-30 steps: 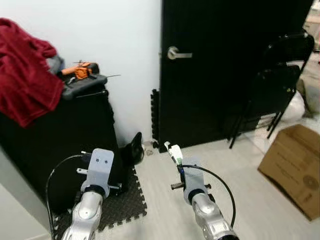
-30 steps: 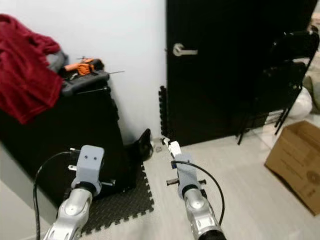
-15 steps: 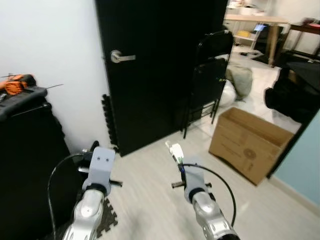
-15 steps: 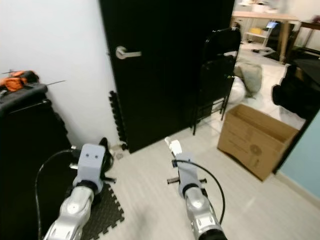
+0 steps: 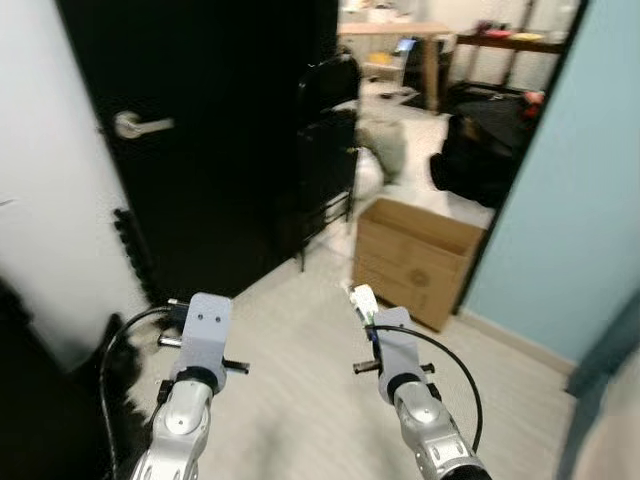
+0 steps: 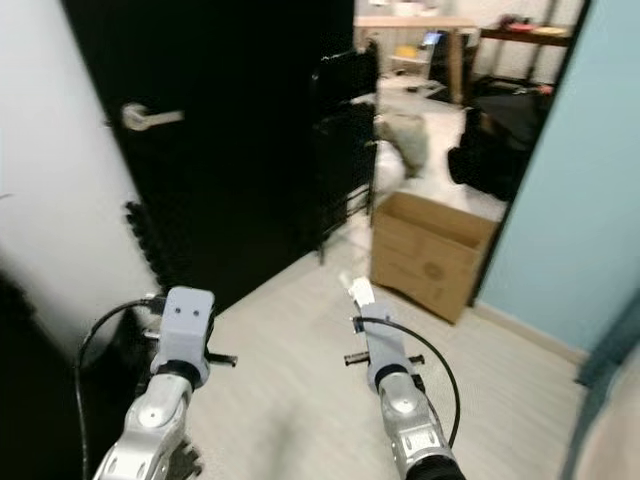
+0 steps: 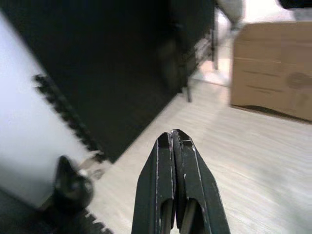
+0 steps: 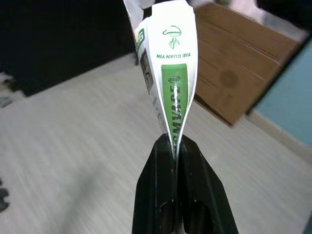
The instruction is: Clean up the room
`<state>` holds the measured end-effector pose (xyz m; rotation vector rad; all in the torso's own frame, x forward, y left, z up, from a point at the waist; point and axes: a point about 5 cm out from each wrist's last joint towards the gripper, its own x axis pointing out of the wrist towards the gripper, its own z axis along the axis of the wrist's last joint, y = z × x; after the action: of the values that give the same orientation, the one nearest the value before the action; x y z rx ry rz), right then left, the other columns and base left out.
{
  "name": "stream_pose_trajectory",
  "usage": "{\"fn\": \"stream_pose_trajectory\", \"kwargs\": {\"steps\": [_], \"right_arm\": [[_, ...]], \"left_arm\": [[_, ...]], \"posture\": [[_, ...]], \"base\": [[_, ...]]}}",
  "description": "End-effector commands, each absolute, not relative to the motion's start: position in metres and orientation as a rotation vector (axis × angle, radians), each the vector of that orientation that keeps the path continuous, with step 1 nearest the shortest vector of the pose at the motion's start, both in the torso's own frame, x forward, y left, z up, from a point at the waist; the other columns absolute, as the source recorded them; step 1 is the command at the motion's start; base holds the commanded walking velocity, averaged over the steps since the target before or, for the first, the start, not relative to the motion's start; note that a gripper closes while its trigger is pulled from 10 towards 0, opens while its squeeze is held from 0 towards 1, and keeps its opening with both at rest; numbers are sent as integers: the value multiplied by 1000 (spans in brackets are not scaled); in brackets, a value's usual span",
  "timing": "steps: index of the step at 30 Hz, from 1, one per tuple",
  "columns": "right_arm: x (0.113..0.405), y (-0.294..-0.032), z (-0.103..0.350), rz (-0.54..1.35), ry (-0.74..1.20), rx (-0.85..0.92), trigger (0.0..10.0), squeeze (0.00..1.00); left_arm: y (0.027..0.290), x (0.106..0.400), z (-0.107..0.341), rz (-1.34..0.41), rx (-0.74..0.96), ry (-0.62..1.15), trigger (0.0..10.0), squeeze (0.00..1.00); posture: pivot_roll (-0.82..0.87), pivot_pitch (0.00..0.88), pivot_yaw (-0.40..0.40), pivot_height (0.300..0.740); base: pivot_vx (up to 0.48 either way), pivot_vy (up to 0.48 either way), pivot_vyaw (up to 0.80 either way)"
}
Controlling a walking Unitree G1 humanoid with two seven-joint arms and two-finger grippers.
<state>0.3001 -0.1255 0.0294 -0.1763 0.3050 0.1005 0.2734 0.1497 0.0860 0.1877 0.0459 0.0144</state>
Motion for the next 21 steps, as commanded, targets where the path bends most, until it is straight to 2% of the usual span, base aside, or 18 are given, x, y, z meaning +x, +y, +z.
{"fn": "stream_pose_trajectory", "kwargs": {"steps": [1, 7, 15, 21], "right_arm": [[302, -129, 33, 72, 283, -177, 10000, 0], [305, -143, 38, 6, 256, -189, 10000, 0], [306, -143, 36, 45, 280, -180, 10000, 0], [305, -136, 31, 127, 321, -177, 10000, 0]], "left_arm": [[153, 271, 78, 24, 175, 83, 10000, 0], [157, 266, 68, 36, 155, 109, 10000, 0], [158, 264, 67, 38, 118, 100, 10000, 0], [164, 265, 69, 88, 131, 82, 10000, 0]], "posture": [[37, 0, 29, 740], [28, 0, 22, 740], [19, 0, 20, 740], [18, 0, 10, 740]], "base": [[0, 0, -800], [0, 0, -800], [0, 0, -777], [0, 0, 0]]}}
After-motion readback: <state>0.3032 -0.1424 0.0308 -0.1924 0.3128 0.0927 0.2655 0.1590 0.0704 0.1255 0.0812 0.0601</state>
